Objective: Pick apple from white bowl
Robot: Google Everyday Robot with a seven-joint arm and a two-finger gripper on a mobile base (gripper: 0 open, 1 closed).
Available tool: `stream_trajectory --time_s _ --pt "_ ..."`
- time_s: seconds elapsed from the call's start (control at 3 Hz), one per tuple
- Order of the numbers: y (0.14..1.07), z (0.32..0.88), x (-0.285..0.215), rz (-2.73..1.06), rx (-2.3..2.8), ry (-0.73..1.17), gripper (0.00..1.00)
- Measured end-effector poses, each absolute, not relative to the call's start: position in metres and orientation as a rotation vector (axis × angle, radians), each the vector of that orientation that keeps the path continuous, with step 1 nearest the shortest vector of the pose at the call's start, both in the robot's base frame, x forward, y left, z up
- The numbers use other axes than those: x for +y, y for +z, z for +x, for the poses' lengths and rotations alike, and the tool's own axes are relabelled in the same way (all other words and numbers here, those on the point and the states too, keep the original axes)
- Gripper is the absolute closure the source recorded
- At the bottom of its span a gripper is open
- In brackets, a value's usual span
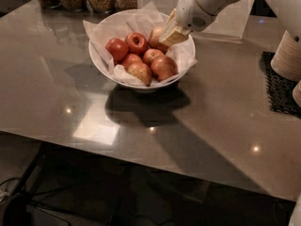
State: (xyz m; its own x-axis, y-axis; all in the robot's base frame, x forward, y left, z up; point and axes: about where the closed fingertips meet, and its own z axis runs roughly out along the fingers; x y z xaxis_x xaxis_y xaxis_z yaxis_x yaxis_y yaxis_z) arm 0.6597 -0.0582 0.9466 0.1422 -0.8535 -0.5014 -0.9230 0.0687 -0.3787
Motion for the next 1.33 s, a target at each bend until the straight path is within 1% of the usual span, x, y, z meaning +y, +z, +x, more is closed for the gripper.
stream_trajectory --time_s 0.33,0.67,1.0,1.33 --pt "0.947 0.660 -0.058 -1.780 1.708 0.138 0.79" --pt "0.947 0.660 -0.058 -1.780 1.708 0.139 0.82" --pt "0.938 0.655 -0.058 -1.779 1.732 0.174 1.00" --pt "0.925 0.643 -0.059 -1.780 1.795 0.249 1.00"
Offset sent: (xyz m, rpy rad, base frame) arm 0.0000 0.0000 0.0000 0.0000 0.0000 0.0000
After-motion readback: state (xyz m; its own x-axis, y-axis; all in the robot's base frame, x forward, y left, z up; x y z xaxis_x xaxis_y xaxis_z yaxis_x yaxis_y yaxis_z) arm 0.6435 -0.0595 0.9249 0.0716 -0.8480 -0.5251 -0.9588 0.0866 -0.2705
